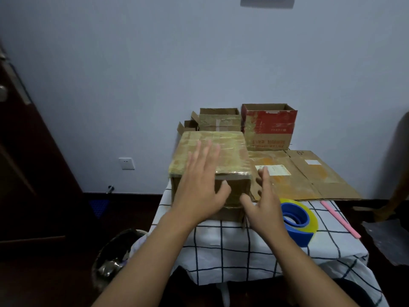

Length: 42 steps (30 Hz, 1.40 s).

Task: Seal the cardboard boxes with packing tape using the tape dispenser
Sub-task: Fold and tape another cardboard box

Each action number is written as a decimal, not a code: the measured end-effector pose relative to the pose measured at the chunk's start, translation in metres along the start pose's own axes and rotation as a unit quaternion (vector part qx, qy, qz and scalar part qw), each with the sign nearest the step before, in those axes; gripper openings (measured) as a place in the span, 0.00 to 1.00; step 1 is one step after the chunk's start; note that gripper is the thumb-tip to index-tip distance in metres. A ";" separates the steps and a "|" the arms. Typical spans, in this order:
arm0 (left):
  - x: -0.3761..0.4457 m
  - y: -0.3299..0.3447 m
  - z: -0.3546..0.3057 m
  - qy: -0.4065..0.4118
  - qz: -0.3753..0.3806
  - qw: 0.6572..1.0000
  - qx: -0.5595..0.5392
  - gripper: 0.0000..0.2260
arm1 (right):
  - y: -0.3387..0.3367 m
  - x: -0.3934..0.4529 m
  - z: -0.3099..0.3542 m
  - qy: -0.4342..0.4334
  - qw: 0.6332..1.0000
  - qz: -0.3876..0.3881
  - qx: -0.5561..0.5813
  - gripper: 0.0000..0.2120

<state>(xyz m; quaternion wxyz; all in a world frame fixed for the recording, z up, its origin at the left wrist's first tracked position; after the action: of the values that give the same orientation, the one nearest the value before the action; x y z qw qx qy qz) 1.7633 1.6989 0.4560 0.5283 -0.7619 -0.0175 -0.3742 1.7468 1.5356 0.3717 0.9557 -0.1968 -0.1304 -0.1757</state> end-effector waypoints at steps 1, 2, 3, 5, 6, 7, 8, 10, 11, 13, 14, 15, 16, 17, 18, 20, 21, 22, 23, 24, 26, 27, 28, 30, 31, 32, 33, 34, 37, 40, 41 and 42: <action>-0.013 -0.012 0.024 -0.082 -0.063 0.993 -0.049 0.35 | 0.003 0.002 0.003 -0.011 1.000 0.003 0.002 0.44; -0.030 -0.017 0.051 -0.172 -0.108 0.975 -0.090 0.34 | 0.007 0.003 0.005 -0.015 1.000 0.009 0.003 0.43; -0.048 -0.014 0.077 -0.255 -0.124 0.950 -0.132 0.34 | 0.012 0.003 0.004 -0.013 1.000 0.014 0.004 0.43; -0.072 0.011 0.107 -0.357 -0.093 0.901 -0.228 0.34 | 0.020 0.000 0.001 0.000 1.000 0.012 0.018 0.42; -0.077 0.022 0.111 -0.369 -0.076 0.884 -0.277 0.33 | 0.022 -0.001 -0.001 0.005 1.000 0.007 0.029 0.41; -0.077 0.030 0.111 -0.361 -0.070 0.874 -0.319 0.32 | 0.023 -0.002 -0.002 0.009 0.999 0.000 0.039 0.40; -0.076 0.035 0.111 -0.349 -0.072 0.869 -0.342 0.31 | 0.024 -0.003 -0.003 0.012 0.999 -0.006 0.046 0.39; -0.078 0.041 0.114 -0.349 -0.072 0.868 -0.346 0.30 | 0.024 -0.003 -0.005 0.019 0.998 -0.014 0.053 0.39; -0.080 0.044 0.115 -0.352 -0.071 0.867 -0.346 0.30 | 0.024 -0.004 -0.007 0.022 0.998 -0.015 0.057 0.39; -0.080 0.045 0.117 -0.353 -0.071 0.867 -0.345 0.30 | 0.024 -0.006 -0.009 0.026 0.997 -0.018 0.075 0.38; -0.080 0.044 0.118 -0.350 -0.072 0.869 -0.342 0.29 | 0.024 -0.007 -0.008 0.025 0.996 -0.020 0.088 0.38; -0.079 0.044 0.120 -0.348 -0.073 0.872 -0.337 0.28 | 0.025 -0.008 -0.008 0.024 0.995 -0.022 0.098 0.37; -0.079 0.043 0.122 -0.350 -0.073 0.874 -0.329 0.27 | 0.026 -0.008 -0.006 0.025 0.994 -0.024 0.107 0.36; -0.080 0.043 0.125 -0.355 -0.073 0.874 -0.323 0.26 | 0.026 -0.007 -0.005 0.028 0.993 -0.029 0.114 0.35; -0.080 0.043 0.127 -0.360 -0.076 0.872 -0.324 0.26 | 0.026 -0.007 -0.004 0.032 0.991 -0.036 0.123 0.33; -0.081 0.041 0.128 -0.362 -0.087 0.865 -0.337 0.23 | 0.022 -0.006 -0.002 0.034 0.987 -0.057 0.144 0.29; -0.080 0.039 0.127 -0.363 -0.094 0.861 -0.343 0.21 | 0.019 -0.006 -0.001 0.037 0.984 -0.072 0.157 0.29; -0.079 0.037 0.126 -0.368 -0.102 0.857 -0.345 0.20 | 0.016 -0.006 -0.001 0.042 0.981 -0.088 0.170 0.29; -0.076 0.034 0.126 -0.374 -0.111 0.854 -0.345 0.20 | 0.013 -0.006 0.000 0.046 0.977 -0.103 0.181 0.28; -0.074 0.032 0.126 -0.382 -0.121 0.851 -0.341 0.22 | 0.011 -0.006 0.001 0.047 0.974 -0.115 0.188 0.29; -0.069 0.029 0.130 -0.394 -0.134 0.849 -0.326 0.22 | 0.008 -0.006 0.004 0.047 0.972 -0.136 0.188 0.34; -0.067 0.030 0.134 -0.397 -0.139 0.850 -0.318 0.21 | 0.006 -0.005 0.005 0.048 0.971 -0.146 0.181 0.33; -0.065 0.031 0.137 -0.394 -0.143 0.853 -0.309 0.21 | 0.004 -0.005 0.006 0.047 0.972 -0.156 0.169 0.31; -0.061 0.031 0.140 -0.377 -0.149 0.867 -0.291 0.20 | 0.001 -0.004 0.005 0.036 0.976 -0.169 0.131 0.24; -0.058 0.030 0.140 -0.365 -0.151 0.875 -0.279 0.20 | 0.000 -0.004 0.006 0.027 0.978 -0.174 0.111 0.21; -0.056 0.028 0.139 -0.351 -0.154 0.885 -0.265 0.19 | -0.002 -0.003 0.006 0.018 0.980 -0.177 0.089 0.19; -0.054 0.026 0.138 -0.336 -0.155 0.895 -0.250 0.20 | -0.003 -0.002 0.008 0.010 0.982 -0.178 0.066 0.18; -0.052 0.025 0.137 -0.321 -0.152 0.904 -0.238 0.21 | -0.003 0.000 0.011 0.000 0.983 -0.176 0.042 0.18; -0.049 0.026 0.132 -0.276 -0.121 0.932 -0.204 0.29 | -0.001 0.006 0.020 -0.035 0.990 -0.139 -0.010 0.24; -0.046 0.026 0.127 -0.261 -0.119 0.943 -0.167 0.30 | 0.004 0.007 0.029 -0.078 0.989 -0.116 -0.056 0.25; -0.045 0.025 0.127 -0.268 -0.123 0.942 -0.160 0.30 | 0.005 0.007 0.030 -0.084 0.987 -0.116 -0.066 0.23; -0.044 0.024 0.127 -0.273 -0.126 0.941 -0.155 0.30 | 0.006 0.009 0.032 -0.086 0.987 -0.115 -0.073 0.21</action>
<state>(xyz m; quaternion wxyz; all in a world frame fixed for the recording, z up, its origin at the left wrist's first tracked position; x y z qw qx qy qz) 1.8119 1.8083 0.3908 0.3271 -0.8988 -0.1991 -0.2132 1.7514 1.5516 0.4005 0.8974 -0.2638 -0.2209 -0.2763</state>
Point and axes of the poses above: each hand's wrist, its own x-axis towards the middle knuckle, its own y-axis out of the palm, z = x × y, the point moved 10 cm from there along x, towards the middle knuckle, and after that the axes turned 10 degrees about x, right-handed, at the moved point
